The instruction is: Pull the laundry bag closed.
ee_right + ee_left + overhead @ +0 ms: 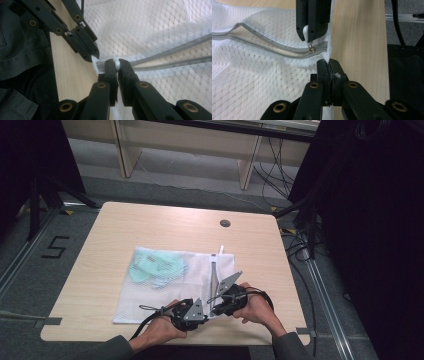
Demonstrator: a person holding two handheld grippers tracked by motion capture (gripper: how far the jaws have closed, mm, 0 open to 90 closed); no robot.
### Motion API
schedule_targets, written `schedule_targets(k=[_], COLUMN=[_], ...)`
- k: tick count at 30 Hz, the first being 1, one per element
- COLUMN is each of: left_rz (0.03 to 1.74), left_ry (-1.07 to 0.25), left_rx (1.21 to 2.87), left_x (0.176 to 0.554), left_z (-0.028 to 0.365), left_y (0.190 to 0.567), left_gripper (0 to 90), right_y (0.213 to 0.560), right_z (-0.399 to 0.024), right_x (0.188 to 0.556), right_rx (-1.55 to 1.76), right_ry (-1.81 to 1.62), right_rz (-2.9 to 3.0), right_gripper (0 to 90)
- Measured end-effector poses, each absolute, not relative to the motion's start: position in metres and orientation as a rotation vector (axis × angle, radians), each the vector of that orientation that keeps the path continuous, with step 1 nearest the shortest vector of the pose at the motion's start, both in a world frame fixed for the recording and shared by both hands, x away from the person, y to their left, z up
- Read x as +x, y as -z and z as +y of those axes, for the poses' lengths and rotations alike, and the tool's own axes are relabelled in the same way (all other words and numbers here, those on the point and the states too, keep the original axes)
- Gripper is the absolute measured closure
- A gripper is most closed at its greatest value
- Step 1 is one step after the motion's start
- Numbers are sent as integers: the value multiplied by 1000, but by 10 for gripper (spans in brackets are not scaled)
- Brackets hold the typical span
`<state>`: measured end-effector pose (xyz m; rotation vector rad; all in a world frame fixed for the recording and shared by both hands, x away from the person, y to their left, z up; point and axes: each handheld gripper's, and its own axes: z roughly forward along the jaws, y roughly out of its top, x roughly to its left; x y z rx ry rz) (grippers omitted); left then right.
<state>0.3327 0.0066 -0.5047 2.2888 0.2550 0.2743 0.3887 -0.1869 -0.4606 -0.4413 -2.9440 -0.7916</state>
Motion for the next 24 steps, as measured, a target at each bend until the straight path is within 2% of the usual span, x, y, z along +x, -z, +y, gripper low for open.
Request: schedule_targets(k=[2,10,24], left_rz=[232,299,320], left_ry=[-239,-231,-175], left_rx=[2306,2263,2250], left_x=[333,333,333], left_z=[7,8,9], left_y=[505,506,507], left_gripper=[885,886,885], right_y=[462,466,474], right_z=[-186,-185,-185], right_x=[389,396,406], right_rx=[-453,-494,-542], right_ry=[785,781,775], right_rz=[-2947,-2931,-2952], right_gripper=[867,868,867])
